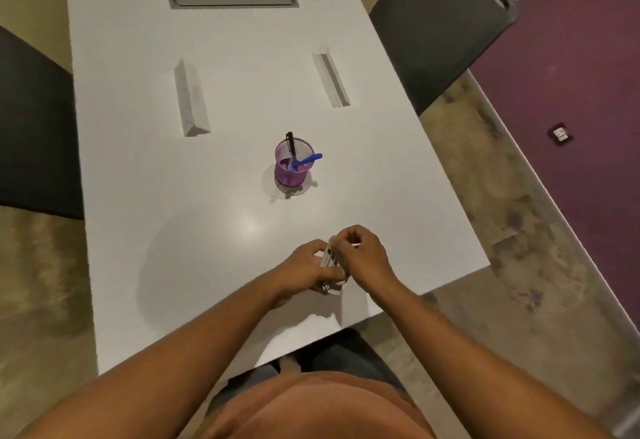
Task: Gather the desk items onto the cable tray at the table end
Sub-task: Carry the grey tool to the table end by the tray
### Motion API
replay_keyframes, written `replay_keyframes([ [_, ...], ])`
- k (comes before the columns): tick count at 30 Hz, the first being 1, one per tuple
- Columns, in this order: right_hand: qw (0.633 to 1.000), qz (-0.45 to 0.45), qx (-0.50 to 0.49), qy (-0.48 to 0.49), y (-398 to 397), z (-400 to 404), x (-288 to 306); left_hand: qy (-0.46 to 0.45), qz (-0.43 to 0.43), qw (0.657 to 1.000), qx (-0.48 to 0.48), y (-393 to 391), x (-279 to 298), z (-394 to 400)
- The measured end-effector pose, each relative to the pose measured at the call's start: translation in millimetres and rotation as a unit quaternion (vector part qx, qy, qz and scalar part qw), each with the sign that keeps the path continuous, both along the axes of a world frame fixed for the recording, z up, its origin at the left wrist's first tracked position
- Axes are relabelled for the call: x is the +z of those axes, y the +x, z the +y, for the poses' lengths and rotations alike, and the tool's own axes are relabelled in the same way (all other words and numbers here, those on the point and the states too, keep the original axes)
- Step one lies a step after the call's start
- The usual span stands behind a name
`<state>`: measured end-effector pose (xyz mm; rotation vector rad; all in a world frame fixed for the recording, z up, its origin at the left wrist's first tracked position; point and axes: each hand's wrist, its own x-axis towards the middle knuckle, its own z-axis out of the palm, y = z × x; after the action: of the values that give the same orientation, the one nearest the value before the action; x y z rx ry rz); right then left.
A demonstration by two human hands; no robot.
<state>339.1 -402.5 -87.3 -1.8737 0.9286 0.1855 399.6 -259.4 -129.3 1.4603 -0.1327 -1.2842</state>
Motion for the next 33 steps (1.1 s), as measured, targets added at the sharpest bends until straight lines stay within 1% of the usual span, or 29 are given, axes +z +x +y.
replay_keyframes([
  [3,0.998,-0.035,-0.038,-0.037,-39.4,-23.2,1.2,-0.016,-0.014,1.000,-0.022,-17.1,11.7,-37.6],
  [6,0.991,-0.054,-0.118,0.017,-74.9,-47.5,3.9,-0.009,-0.073,0.997,-0.032,-41.5,23.6,-80.8],
  [10,0.967,-0.090,-0.219,0.089,-125.5,-92.5,3.1,-0.019,-0.103,0.994,-0.044,-79.2,37.8,-151.7],
  [12,0.958,-0.111,-0.248,0.095,-154.0,-125.0,1.3,-0.028,-0.110,0.992,-0.062,-103.0,41.7,-191.2],
  [15,0.949,-0.127,-0.278,0.077,-202.3,-179.7,-0.1,-0.003,-0.114,0.990,-0.080,-146.6,45.4,-253.8],
  [17,0.945,-0.129,-0.295,0.060,-232.4,-214.3,0.4,0.000,-0.081,0.993,-0.081,-175.4,46.8,-292.8],
  [19,0.939,-0.130,-0.314,0.049,-266.2,-251.1,4.1,-0.006,-0.023,0.996,-0.087,-208.2,55.3,-336.5],
  [24,0.918,-0.147,-0.368,0.024,-333.7,-325.8,22.9,-0.013,0.065,0.990,-0.126,-266.6,80.4,-428.9],
  [28,0.904,-0.157,-0.397,0.022,-360.6,-376.2,32.6,-0.013,0.088,0.988,-0.127,-292.4,81.8,-486.7],
  [33,0.900,-0.143,-0.409,0.036,-368.8,-443.9,31.5,0.002,0.124,0.986,-0.111,-297.5,72.9,-555.7],
])
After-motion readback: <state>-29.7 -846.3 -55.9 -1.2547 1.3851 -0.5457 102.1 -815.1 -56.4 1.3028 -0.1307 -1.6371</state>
